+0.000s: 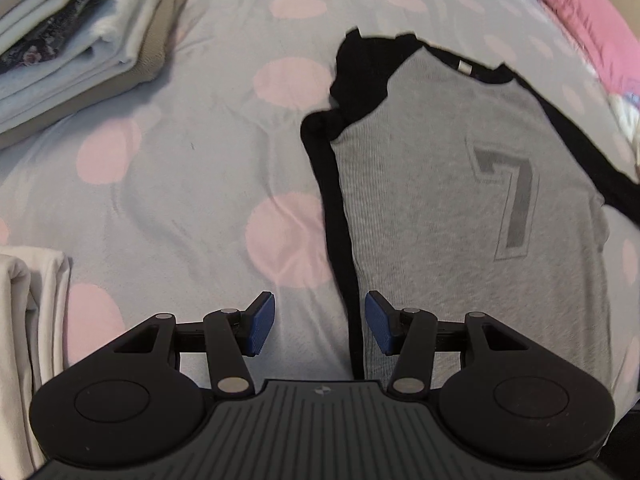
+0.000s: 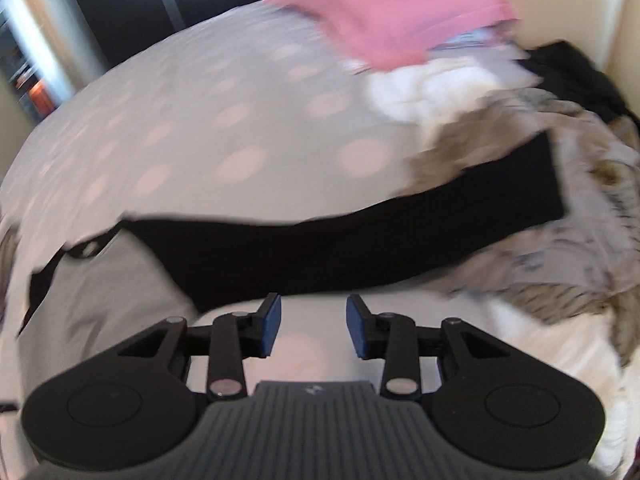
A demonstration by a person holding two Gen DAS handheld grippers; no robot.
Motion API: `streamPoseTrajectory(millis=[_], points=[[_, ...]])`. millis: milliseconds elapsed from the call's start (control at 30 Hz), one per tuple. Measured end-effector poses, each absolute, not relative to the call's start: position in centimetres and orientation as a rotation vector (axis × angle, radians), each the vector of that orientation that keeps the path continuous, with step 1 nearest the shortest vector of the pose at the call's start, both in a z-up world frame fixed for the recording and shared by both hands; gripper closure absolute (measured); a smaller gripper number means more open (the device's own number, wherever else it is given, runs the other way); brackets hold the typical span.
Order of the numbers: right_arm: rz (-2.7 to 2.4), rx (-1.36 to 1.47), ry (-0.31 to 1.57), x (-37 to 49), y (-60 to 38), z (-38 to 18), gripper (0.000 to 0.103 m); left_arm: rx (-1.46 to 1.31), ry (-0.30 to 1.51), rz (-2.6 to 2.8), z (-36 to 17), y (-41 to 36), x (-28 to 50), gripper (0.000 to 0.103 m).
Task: Fold clothes
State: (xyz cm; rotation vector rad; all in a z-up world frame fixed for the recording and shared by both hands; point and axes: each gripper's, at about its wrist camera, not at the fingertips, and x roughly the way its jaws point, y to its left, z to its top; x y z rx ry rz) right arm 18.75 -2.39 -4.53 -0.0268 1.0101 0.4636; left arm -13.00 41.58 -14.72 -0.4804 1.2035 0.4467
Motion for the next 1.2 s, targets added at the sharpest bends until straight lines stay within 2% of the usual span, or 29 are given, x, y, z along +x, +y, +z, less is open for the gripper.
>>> streamPoseTrajectory(millis=[67, 300, 433, 633, 667, 933, 1200], points=[[0.508, -0.02, 1.009, 17.5, -0.7, -4.3, 0.048, -0.488, 1.197, 0.435, -15.0, 41.5, -12.7, 0.055], [0.582, 0.12, 1.15, 14.9, 2.5, -7.3, 0.047, -0.468, 1.186, 0.374, -15.2, 40.1, -11.0, 0.055], [0.573, 0.064, 1.258, 13.2, 4.0, -10.1, 0.047, -0.471, 1.214, 0.383, -15.9, 39.7, -10.6, 0.058], [0.609, -0.108, 1.309, 11.7, 5.8, -12.4, 0.041, -0.472, 1.214, 0.391, -16.1, 39.4, -10.8, 0.096], [0.624, -0.123, 1.312, 11.5, 6.2, -12.5, 0.04, -0.468, 1.206, 0.393, -15.9, 39.3, -10.8, 0.098], [0.735, -0.26, 1.292, 9.5, 8.9, -12.9, 0.036, -0.542, 1.108, 0.42, -12.8, 40.9, -11.4, 0.099], [0.693, -0.351, 1.375, 9.0, 9.1, -16.4, 0.036, -0.6, 1.042, 0.455, -10.7, 42.2, -12.7, 0.099]])
